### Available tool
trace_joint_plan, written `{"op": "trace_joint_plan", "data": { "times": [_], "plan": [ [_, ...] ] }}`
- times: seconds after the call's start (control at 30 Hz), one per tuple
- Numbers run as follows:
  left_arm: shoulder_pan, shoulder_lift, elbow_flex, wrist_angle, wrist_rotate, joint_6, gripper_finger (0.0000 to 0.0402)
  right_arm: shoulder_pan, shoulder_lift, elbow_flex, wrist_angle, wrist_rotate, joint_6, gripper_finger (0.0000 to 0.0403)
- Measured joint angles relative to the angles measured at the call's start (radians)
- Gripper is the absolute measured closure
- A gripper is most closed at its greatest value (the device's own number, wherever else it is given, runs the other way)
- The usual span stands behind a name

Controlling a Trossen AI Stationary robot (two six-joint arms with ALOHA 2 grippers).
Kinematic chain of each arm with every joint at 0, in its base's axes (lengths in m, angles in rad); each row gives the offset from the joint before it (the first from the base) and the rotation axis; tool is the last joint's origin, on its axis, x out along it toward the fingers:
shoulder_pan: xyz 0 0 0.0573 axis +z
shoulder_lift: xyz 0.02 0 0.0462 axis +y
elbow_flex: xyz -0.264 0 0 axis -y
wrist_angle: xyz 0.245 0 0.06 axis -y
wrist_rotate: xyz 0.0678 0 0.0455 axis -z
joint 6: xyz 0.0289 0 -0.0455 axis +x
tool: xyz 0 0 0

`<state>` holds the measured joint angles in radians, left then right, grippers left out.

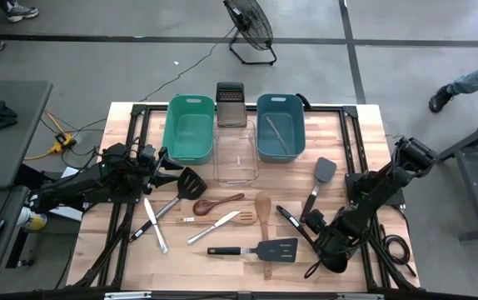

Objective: Pick & Place Kitchen Items
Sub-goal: Put the right table knife into the blue bin

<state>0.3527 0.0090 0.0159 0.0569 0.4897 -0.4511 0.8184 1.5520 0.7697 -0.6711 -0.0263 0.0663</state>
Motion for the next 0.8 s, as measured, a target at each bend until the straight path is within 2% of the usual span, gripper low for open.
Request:
{"op": "trace_joint_plan", "data": {
  "times": [0.37,0.8],
  "plan": [
    [0.000,0.000,0.000,0.000,0.000,0.000,0.0178,0.000,0.000,-0.015,0.008,-0.006,-0.051,0.0182],
    [0.000,0.000,0.000,0.000,0.000,0.000,0.0178,0.000,0.000,-0.015,0.029,-0.010,-0.064,0.0277]
  ]
}}
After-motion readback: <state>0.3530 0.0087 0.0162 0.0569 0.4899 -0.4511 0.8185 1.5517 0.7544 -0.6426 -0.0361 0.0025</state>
